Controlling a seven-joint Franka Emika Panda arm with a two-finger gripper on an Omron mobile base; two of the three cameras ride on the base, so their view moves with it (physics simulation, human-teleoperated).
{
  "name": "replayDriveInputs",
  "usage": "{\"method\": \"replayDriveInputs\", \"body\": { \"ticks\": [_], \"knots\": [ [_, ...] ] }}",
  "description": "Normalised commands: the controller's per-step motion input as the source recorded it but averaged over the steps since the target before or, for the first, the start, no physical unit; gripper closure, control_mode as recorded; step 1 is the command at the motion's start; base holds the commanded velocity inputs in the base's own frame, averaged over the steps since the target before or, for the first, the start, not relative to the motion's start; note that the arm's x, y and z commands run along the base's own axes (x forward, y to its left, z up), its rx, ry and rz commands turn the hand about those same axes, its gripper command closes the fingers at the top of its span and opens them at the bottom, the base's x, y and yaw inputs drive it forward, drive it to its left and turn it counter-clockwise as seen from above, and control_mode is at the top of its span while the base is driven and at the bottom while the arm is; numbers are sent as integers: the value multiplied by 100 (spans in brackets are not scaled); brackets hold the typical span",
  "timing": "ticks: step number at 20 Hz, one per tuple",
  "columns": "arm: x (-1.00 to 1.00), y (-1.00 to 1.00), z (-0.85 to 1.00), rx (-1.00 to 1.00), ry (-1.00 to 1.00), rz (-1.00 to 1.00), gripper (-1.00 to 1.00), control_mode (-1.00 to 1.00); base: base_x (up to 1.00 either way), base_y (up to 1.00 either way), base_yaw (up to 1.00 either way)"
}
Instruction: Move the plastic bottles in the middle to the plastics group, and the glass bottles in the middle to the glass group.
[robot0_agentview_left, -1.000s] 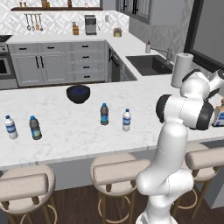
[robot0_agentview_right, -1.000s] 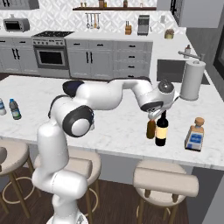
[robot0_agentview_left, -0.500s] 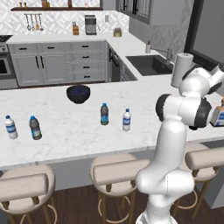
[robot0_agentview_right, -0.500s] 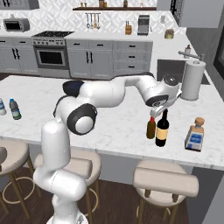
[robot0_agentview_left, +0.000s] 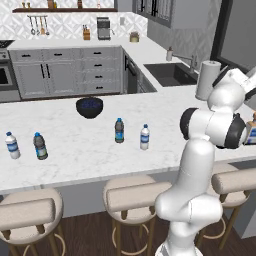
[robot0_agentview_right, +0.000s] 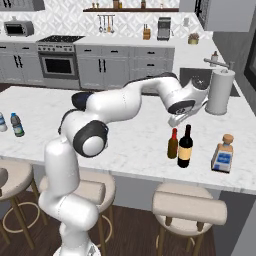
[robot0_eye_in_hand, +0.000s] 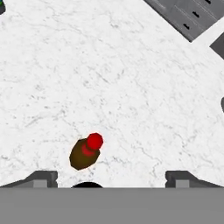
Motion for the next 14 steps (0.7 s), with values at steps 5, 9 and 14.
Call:
{"method": "replayDriveInputs", "body": {
  "ticks": [5, 9, 14],
  "knots": [
    [-38, 50, 37, 2, 1, -5, -100, -100, 0, 0, 0],
    [-57, 70, 13, 0, 3, -29, -100, -100, 0, 0, 0],
    [-56, 72, 5, 0, 8, -34, -100, -100, 0, 0, 0]
  ]
}}
